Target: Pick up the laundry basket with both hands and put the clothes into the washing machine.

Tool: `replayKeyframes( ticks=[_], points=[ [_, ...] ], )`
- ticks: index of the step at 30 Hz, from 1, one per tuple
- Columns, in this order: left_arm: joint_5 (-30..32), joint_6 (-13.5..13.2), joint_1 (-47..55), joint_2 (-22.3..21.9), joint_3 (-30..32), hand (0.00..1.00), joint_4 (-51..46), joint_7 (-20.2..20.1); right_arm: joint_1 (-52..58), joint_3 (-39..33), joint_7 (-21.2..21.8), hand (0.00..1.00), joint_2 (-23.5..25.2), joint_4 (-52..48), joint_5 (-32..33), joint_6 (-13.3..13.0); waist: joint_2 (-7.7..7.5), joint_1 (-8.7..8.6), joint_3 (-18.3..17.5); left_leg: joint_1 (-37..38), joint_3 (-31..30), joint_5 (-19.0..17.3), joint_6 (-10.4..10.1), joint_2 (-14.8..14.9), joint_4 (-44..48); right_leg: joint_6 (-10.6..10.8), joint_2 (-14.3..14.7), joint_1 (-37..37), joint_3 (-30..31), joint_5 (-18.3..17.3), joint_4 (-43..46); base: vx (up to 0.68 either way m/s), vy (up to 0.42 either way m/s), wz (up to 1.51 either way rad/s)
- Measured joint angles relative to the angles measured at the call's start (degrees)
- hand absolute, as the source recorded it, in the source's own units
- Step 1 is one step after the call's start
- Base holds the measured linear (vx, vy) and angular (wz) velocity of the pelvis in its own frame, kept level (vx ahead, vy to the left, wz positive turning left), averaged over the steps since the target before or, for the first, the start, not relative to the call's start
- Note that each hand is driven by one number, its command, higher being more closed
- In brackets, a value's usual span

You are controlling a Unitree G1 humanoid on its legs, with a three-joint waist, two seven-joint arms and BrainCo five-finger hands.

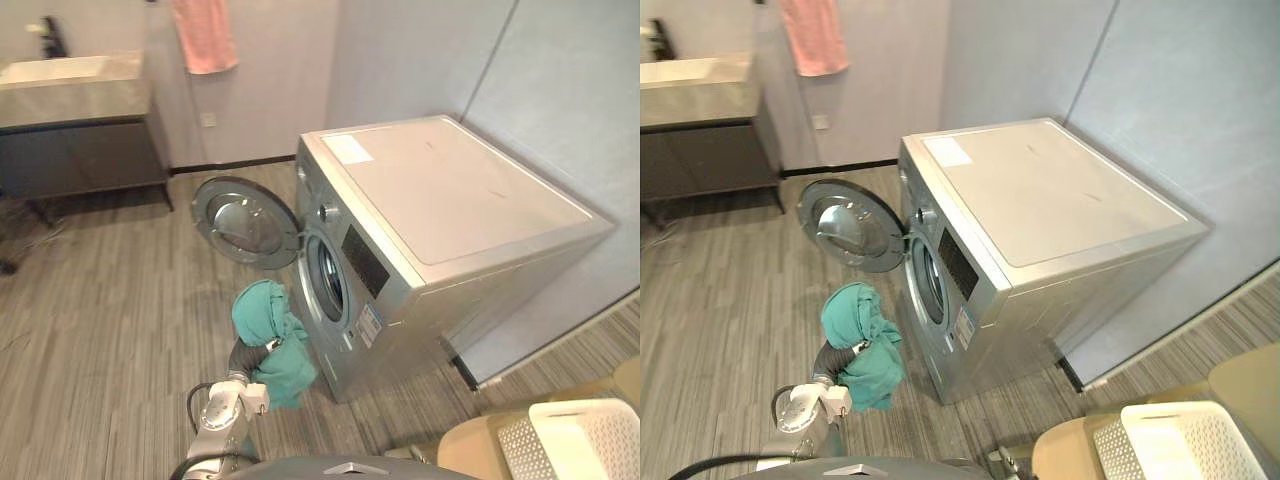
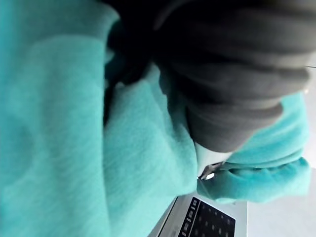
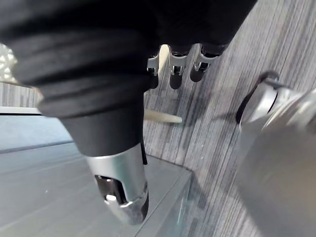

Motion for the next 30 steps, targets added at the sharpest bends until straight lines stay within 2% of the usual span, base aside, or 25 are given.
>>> replayKeyframes(
  ticks=[1, 2, 3, 4, 5, 8, 10, 11, 12, 14, 15, 16, 17, 18, 19, 20, 22, 23, 24, 25, 26, 27, 28, 30],
  points=[
    [0.01, 0.0, 0.26, -0.22, 0.0, 1.0, 1.4, 0.05, -0.04, -0.05, 0.02, 0.0, -0.6, 0.84, -0.05, -0.19, 0.43, 0.03, -0.91, -0.16, -0.35, 0.27, -0.2, 0.0, -0.03, 1.47, -1.37, 0.43, 2.08, -1.39, -0.01, 0.51, 0.636, -1.17],
    [0.01, 0.01, 1.33, -0.4, -0.34, 1.0, 2.68, 0.04, 0.61, -0.36, 0.09, 0.0, -1.36, 1.42, -0.07, -0.23, 1.4, 0.04, -2.42, 0.21, 1.01, 3.35, -5.71, -0.68, 1.56, 3.39, -3.41, 2.2, 4.37, -2.52, -1.62, 0.43, 0.586, -1.04],
    [0.04, 0.17, 2.01, -0.14, -0.42, 1.0, 2.97, -0.05, 1.05, -1.27, 0.12, 0.0, -1.32, 1.57, -0.07, -0.18, 0.89, 0.02, -3.38, 0.31, 2.4, 7.62, -8.28, -1.69, 3.62, 4.16, -5.08, 2.92, 5.67, -2.53, -1.5, 0.64, 0.851, -0.86],
    [0.06, 0.29, 2.72, 2.37, 0.32, 1.0, 3.82, 0.01, 1.29, -2.79, 0.32, 0.0, 1.68, 3.34, -0.03, -0.11, -2.54, -1.13, -4.7, 0.0, 5.59, 5.13, -7.8, -5.2, 7.2, 4.1, -9.13, 1.29, 7.03, -0.13, 1.55, 0.51, 0.641, -0.37],
    [0.08, 0.3, 2.15, 4.6, 0.18, 1.0, 4.73, -0.05, 1.57, -4.19, 0.71, 0.0, 3.17, 5.84, 0.15, 0.24, -4.33, -2.2, -5.74, 0.05, 6.59, 3.63, -6.47, -6.97, 8.05, 2.87, -10.04, -1.17, 7.03, 5.82, 5.65, 0.58, 0.684, -0.15],
    [0.13, 0.27, 1.49, 6.72, -0.35, 1.0, 5.01, -0.3, 2.09, -6.38, 0.77, 0.0, 3.47, 6.92, -0.03, 0.12, -4.24, -2.18, -5.59, 4.08, 10.61, 1.68, -2.78, -8.03, 6.15, -1.06, -10.44, -8.79, 5.76, 21.06, 16.87, 0.37, 0.422, -0.32],
    [0.15, 0.29, 1.57, 7.17, -0.32, 1.0, 5.01, -0.27, 2.16, -7.09, 1.72, 0.0, 2.95, 7.02, 0.3, -0.14, -2.86, -2.62, -4.61, 9.81, 14.42, 1.58, -0.92, -8.19, 2.16, -1.21, -10.92, -13.45, 0.07, 19.89, 24.83, 0.27, 0.378, -0.75],
    [0.15, 0.28, 1.52, 7.2, -0.33, 1.0, 4.9, -0.27, 2.56, -7.5, 1.77, 0.0, 2.63, 6.79, 0.11, -0.12, -2.11, -2.95, -4.04, 14.24, 16.95, 1.82, -0.12, -8.59, -1.43, -1.74, -11.55, -15.7, -6.77, 17.79, 27.7, 0.2, 0.303, -0.86],
    [0.15, 0.28, 1.45, 7.19, -0.36, 1.0, 4.38, -0.25, 3.25, -7.37, 1.85, 0.0, 2.77, 5.73, -0.11, -0.02, -1.49, -3.37, -3.46, 18.05, 19.7, 1.65, 0.55, -8.66, -4.13, -1.77, -10.95, -17.26, -12.58, 15.27, 28.64, 0.16, 0.233, -0.93],
    [0.14, 0.27, 1.29, 7.19, -0.38, 1.0, 3.24, -0.24, 3.81, -7.45, 2.58, 0.0, 2.94, 4.27, -0.15, 0.01, -1.13, -3.63, -2.84, 21.37, 23.22, 0.16, 1.5, -8.64, -5.82, -1.19, -8.87, -19.52, -18.08, 11.97, 27.74, 0.1, 0.07, -0.98],
    [0.14, 0.27, 0.53, 7.0, -0.62, 1.0, 2.9, -0.29, 4.17, -7.45, 2.76, 0.0, 3.03, 3.31, -0.53, 0.16, -1.14, -3.61, -2.5, 22.9, 25.87, -0.97, 1.0, -8.59, -6.51, -0.88, -7.71, -20.63, -22.48, 10.45, 24.17, 0.21, -0.008, -1.15],
    [0.14, 0.25, -0.9, 5.76, -1.63, 1.0, 2.5, -0.51, 5.17, -7.71, 2.71, 0.0, 3.22, 3.33, -2.44, 0.41, -1.47, -4.1, -2.27, 24.93, 29.55, -1.73, 0.36, -9.05, -7.56, -0.79, -9.67, -18.67, -34.14, 11.5, 10.01, 0.34, -0.096, -1.2],
    [0.2, 0.44, -0.95, 3.68, -1.63, 1.0, 2.16, -0.65, 5.38, -9.01, 2.62, 0.0, 2.85, 3.49, -2.41, 0.7, -1.1, -4.02, -1.84, 27.0, 31.99, -2.04, -0.22, -9.05, -9.28, -5.26, -10.49, -16.96, -41.74, 11.09, 4.31, 0.31, -0.104, -0.83],
    [0.25, 0.5, -1.19, 2.97, -2.13, 1.0, 1.93, -0.75, 5.37, -9.13, 2.59, 0.0, 2.64, 3.34, -2.46, 0.86, -0.27, -4.27, -2.23, 27.69, 32.59, -1.93, -0.38, -8.31, -10.38, -4.59, -10.66, -16.02, -44.92, 10.47, 3.51, 0.39, -0.118, -0.8],
    [0.28, 0.53, -1.7, 2.28, -3.17, 1.0, 0.11, -1.01, 5.43, -9.02, 2.55, 0.0, 1.62, 3.29, -3.44, 1.0, 1.79, -3.97, -2.33, 28.31, 34.65, -1.91, -0.57, -7.2, -12.5, -4.75, -11.36, -14.9, -49.27, 9.84, 2.94, 0.31, -0.129, -0.57],
    [0.31, 0.52, -3.31, 1.91, -3.76, 1.0, -0.72, -1.26, 5.28, -8.92, 2.53, 0.0, 1.25, 3.12, -4.3, 1.1, 2.16, -4.14, -1.63, 29.09, 35.17, -1.8, -0.38, -6.45, -12.73, -6.34, -9.77, -14.6, -49.3, 9.7, 2.53, 0.4, -0.156, -0.48],
    [0.32, 0.57, -5.07, 1.16, -4.26, 1.0, -0.69, -1.33, 5.44, -8.9, 2.48, 0.0, 1.3, 2.72, -4.32, 1.23, 2.57, -4.64, -1.67, 30.95, 34.96, -1.45, -0.75, -4.9, -11.89, -7.86, -7.86, -12.72, -49.55, 9.43, 1.93, 0.35, -0.148, -0.15],
    [0.26, 0.84, -4.61, -0.11, -3.87, 1.0, -0.76, -0.76, 5.5, -8.61, 2.48, 0.0, 1.85, 1.65, -4.28, 1.34, 2.35, -5.0, -1.76, 30.97, 34.83, -1.24, -0.81, -2.48, -4.69, -8.1, -5.84, -8.72, -50.03, 9.15, -0.39, 0.4, -0.171, -0.17],
    [0.26, 0.94, -3.31, -0.06, -3.26, 1.0, -0.72, -0.76, 5.49, -8.46, 2.49, 0.0, 2.1, 1.24, -4.27, 1.31, 2.1, -4.96, -1.74, 29.68, 34.49, -1.04, -1.1, -1.59, 0.41, -7.96, -5.44, -7.58, -49.46, 8.93, -1.28, 0.37, -0.171, -0.22],
    [0.1, 0.96, -1.88, 0.0, -3.06, 1.0, -0.8, -0.82, 5.29, -8.07, 2.47, 0.0, 2.09, 1.1, -4.17, 1.22, 2.26, -4.63, -1.33, 25.97, 32.6, -0.22, -1.1, 0.43, 11.24, -7.74, -4.53, -5.68, -48.51, 8.75, -2.69, 0.13, -0.084, -0.21],
    [0.1, 1.04, -1.45, -0.27, -3.03, 1.0, -0.82, -0.83, 5.02, -8.0, 2.47, 0.0, 1.65, 0.78, -4.15, 1.15, 2.79, -3.97, -0.75, 22.84, 30.3, 1.73, -0.23, 1.95, 19.33, -7.74, -3.81, -4.09, -47.59, 8.7, -3.76, 0.13, -0.061, -0.55],
    [0.06, 1.43, -0.21, -1.4, -2.55, 1.0, -1.47, -0.82, 3.94, -6.04, 2.25, 0.0, 0.04, 0.16, -4.21, 1.4, 3.74, -1.74, -0.12, 16.08, 25.21, 4.94, 1.21, 3.34, 34.85, -7.81, -2.38, -1.88, -44.72, 8.67, -5.38, 0.15, 0.031, -1.05],
    [0.01, 1.49, 2.0, -1.44, -1.96, 1.0, -3.11, -0.76, 3.53, -2.14, 2.19, 0.0, -1.12, -1.41, -4.33, 1.35, 4.63, -0.12, 0.2, 11.88, 21.21, 5.12, 1.55, 2.4, 44.86, -8.22, -1.76, -0.19, -41.34, 8.33, -6.4, 0.13, 0.091, -1.3],
    [-0.35, 1.4, 5.24, -0.04, -0.68, 1.0, -4.32, -0.73, 1.4, 3.04, 2.02, 0.0, -1.57, -3.04, -4.62, 0.97, 4.24, 1.31, 0.08, 6.98, 18.86, 4.14, 3.07, 0.46, 47.7, -8.37, -1.69, 0.65, -36.23, 8.1, -7.52, 0.14, 0.161, -1.49]
  ],
)
